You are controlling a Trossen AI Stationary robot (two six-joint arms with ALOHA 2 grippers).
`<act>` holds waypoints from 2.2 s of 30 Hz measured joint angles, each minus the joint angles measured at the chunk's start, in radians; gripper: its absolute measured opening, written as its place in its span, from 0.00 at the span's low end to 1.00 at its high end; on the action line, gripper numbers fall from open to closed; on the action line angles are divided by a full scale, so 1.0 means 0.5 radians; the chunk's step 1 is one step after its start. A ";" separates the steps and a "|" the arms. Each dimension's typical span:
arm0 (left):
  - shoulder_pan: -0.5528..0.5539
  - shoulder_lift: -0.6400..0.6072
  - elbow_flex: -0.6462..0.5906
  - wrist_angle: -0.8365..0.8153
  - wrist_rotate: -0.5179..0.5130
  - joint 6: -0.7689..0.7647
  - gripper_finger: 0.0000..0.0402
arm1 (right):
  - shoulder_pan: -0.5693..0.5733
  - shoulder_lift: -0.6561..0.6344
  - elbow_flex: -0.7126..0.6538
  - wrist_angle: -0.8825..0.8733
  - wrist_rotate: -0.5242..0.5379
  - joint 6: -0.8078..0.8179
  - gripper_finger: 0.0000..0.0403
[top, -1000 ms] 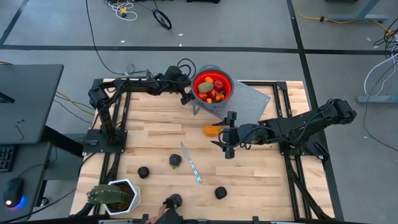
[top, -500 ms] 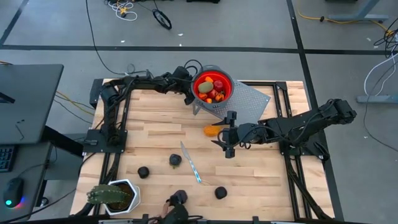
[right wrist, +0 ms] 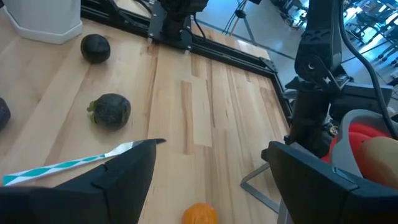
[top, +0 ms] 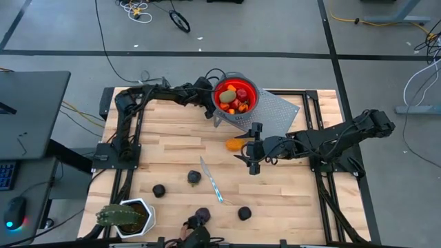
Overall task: Pick & Place Fruit
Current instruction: Put the mangosteen into the red strainer bowl
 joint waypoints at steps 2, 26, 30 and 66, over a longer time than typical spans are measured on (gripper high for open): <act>0.001 0.000 -0.001 0.000 0.003 0.005 0.91 | 0.000 0.000 0.000 0.000 -0.001 0.000 0.79; 0.023 -0.110 -0.004 -0.179 -0.182 -0.016 0.70 | 0.000 0.000 0.000 -0.021 0.003 0.000 0.79; 0.038 -0.295 -0.004 -0.316 -0.245 -0.040 0.70 | 0.000 0.000 0.000 -0.020 0.005 0.000 0.79; -0.365 -0.998 -0.005 0.223 -0.119 -0.209 0.72 | 0.001 0.000 0.000 -0.050 0.003 0.022 0.79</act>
